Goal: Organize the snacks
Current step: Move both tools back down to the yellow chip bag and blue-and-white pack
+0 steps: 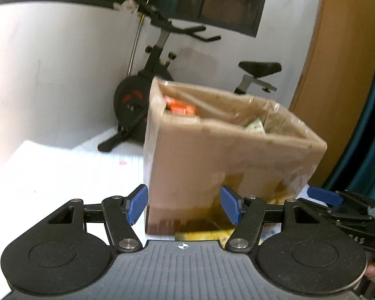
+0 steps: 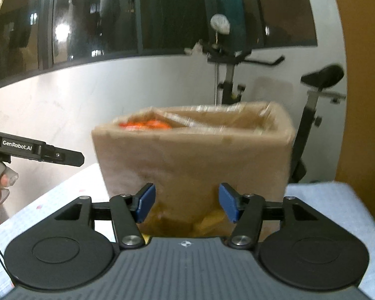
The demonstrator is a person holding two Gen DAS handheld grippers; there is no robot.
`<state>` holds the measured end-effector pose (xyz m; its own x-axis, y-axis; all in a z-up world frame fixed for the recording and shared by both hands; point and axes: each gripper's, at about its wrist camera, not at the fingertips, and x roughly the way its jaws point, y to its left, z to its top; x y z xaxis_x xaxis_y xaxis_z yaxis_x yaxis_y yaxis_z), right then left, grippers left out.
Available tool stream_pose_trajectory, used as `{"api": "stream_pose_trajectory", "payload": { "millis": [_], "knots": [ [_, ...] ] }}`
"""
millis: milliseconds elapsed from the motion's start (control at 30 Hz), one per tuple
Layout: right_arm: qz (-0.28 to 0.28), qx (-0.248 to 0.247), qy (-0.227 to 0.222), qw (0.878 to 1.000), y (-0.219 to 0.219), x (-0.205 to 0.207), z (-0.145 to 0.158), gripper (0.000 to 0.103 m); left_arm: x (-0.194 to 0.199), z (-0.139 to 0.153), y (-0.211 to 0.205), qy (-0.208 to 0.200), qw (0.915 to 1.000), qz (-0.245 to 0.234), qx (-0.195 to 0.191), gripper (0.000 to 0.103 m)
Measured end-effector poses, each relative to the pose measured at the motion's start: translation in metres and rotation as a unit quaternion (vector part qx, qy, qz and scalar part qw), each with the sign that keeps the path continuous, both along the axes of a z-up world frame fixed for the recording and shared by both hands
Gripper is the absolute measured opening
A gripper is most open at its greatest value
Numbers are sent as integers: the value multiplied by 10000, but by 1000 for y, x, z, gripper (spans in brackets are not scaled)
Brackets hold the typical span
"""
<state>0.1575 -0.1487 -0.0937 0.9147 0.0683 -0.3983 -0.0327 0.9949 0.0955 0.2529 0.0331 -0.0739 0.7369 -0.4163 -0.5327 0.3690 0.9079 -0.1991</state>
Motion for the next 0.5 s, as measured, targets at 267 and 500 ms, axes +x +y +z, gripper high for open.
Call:
{"api": "stream_pose_trajectory", "payload": {
  "millis": [267, 500],
  "knots": [
    [-150, 67, 556, 9983, -2, -3, -42, 62, -2, -32, -16, 424, 9990, -105, -36, 67],
    [-503, 107, 998, 9937, -18, -5, -74, 62, -3, -61, -35, 883, 9959, -137, -105, 68]
  ]
}}
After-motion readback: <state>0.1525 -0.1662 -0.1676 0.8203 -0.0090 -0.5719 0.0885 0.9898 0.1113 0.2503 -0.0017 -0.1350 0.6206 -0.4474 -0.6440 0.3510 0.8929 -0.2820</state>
